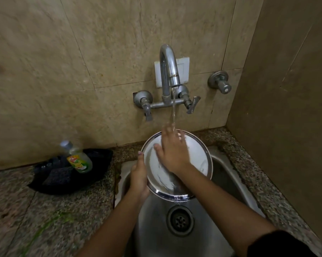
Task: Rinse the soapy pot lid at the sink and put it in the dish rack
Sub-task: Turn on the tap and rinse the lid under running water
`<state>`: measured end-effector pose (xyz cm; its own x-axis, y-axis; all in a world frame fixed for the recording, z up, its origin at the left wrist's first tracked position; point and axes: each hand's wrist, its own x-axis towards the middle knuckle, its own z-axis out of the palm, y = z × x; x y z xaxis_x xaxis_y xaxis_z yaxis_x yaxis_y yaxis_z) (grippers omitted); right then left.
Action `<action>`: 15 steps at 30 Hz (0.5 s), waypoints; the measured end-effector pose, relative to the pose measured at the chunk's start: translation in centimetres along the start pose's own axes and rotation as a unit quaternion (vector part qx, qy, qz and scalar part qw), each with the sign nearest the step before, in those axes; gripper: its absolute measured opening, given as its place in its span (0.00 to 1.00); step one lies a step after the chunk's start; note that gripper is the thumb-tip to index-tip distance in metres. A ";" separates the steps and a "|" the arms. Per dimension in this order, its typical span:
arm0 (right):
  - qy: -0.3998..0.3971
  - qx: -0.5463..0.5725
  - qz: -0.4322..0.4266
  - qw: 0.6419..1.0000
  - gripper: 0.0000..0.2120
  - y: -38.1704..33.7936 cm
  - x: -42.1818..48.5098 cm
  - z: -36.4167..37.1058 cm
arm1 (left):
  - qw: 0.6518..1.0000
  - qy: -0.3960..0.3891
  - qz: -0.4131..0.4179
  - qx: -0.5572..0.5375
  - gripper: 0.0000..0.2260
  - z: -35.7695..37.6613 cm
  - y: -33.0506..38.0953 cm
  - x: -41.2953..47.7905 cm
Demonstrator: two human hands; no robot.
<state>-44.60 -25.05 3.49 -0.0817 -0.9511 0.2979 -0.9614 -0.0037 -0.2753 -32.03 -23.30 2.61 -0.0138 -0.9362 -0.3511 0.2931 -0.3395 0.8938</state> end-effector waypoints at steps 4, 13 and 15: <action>-0.104 0.010 -0.198 0.974 0.28 -1.9 -5.0 0.7 | 0.999 0.012 -0.004 -0.030 0.21 -0.1 0.1 0.9; -0.086 -0.072 0.018 0.994 0.36 5.7 -4.3 -0.1 | 0.999 0.009 -0.041 0.004 0.23 -1.1 -1.9 0.6; -0.079 -0.025 -0.001 0.997 0.37 3.5 -2.1 0.3 | 0.998 -0.007 -0.070 0.007 0.26 -0.6 -1.9 0.3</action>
<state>-47.72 -23.13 1.60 -0.0409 -0.9878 0.1503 -0.9738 0.0057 -0.2274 -32.04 -22.93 0.65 -0.0665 -0.8810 -0.4683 0.2733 -0.4675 0.8407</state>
